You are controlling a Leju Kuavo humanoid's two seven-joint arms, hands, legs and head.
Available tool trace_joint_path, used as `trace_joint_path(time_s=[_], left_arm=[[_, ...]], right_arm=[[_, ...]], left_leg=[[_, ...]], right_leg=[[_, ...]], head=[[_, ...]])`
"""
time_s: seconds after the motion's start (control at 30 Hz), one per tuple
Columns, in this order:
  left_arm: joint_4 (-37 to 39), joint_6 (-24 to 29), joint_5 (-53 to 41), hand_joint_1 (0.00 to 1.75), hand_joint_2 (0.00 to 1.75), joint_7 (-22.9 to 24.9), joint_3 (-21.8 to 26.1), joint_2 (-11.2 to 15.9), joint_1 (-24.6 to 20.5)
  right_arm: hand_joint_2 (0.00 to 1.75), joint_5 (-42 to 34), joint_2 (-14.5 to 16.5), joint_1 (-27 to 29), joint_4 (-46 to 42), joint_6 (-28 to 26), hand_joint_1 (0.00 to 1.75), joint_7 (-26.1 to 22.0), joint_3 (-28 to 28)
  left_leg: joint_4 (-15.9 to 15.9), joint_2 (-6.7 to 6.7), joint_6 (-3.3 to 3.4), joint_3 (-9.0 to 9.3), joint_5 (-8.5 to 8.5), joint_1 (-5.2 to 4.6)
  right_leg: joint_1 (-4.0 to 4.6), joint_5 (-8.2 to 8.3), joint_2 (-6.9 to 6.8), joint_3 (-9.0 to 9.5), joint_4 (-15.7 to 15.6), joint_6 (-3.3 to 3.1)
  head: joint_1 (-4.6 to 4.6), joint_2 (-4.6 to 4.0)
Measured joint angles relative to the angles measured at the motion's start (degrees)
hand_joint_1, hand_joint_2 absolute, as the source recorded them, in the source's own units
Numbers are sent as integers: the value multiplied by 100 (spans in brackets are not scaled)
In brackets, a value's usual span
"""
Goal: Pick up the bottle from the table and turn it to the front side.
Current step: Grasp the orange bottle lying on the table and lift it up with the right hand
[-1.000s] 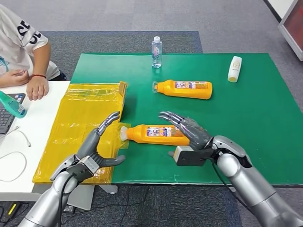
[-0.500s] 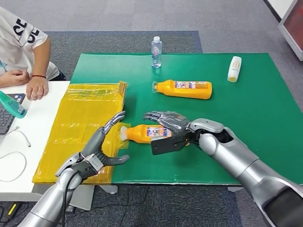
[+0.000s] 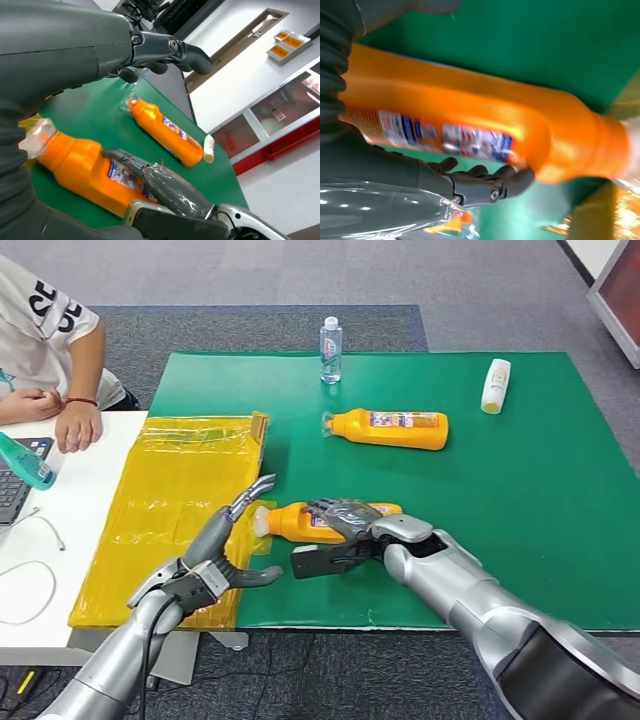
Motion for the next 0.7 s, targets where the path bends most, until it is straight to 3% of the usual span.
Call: trace_joint_path(time_s=[0.7], left_arm=[[23, -29, -149, 0, 175, 1, 94, 108, 148]], right_arm=[[175, 327, -128, -200, 462, -197, 0, 312, -655]], left_leg=[[0, 0, 0, 0, 0, 0]], right_leg=[[0, 0, 0, -1, 0, 0]], head=[[0, 0]])
